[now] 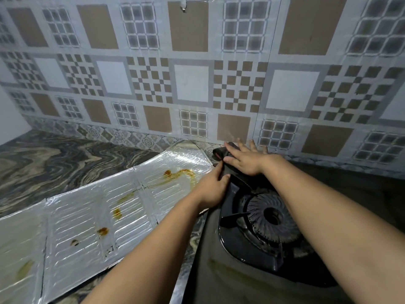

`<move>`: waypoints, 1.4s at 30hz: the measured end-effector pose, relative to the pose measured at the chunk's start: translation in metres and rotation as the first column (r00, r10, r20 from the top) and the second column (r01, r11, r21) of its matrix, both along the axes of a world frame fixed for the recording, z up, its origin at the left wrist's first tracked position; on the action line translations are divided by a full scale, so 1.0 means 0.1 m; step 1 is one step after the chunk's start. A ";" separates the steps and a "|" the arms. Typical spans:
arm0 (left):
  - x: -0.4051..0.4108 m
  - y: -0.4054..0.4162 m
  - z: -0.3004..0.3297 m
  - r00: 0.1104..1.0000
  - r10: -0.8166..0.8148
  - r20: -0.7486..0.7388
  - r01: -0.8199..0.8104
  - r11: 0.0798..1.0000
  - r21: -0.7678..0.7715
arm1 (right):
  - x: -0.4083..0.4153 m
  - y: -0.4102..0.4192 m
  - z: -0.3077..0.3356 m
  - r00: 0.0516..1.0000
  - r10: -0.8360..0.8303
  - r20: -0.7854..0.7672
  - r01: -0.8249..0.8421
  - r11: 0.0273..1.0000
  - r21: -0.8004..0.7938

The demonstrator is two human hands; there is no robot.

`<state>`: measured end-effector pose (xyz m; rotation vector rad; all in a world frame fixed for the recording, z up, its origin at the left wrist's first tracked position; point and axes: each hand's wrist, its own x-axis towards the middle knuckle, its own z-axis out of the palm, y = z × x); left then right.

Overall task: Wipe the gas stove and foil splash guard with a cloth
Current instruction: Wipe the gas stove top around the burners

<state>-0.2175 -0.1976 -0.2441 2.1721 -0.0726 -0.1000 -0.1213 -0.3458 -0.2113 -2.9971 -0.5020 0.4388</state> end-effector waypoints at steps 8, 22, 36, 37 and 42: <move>0.18 0.04 0.08 0.985 -0.170 -0.015 0.170 0.976 0.138 | -0.04 -0.03 0.08 0.989 -0.151 -0.005 0.149 0.981 -0.122; 0.79 -0.06 0.06 0.950 -0.302 -0.073 0.295 0.801 0.521 | 0.16 -0.41 0.04 0.939 -0.332 -0.093 0.313 0.934 -0.172; 0.98 -0.20 -0.01 0.951 -0.301 0.068 0.260 0.900 0.350 | 0.17 -0.49 0.16 0.920 -0.345 -0.186 0.314 0.933 -0.177; 0.96 -0.20 -0.03 0.960 -0.265 0.093 0.235 0.938 0.254 | 0.16 -0.48 0.15 0.921 -0.348 -0.177 0.318 0.931 -0.177; 0.96 -0.18 -0.12 0.983 -0.174 0.058 0.174 0.985 0.014 | 0.08 -0.41 0.10 0.933 -0.328 -0.152 0.310 0.942 -0.129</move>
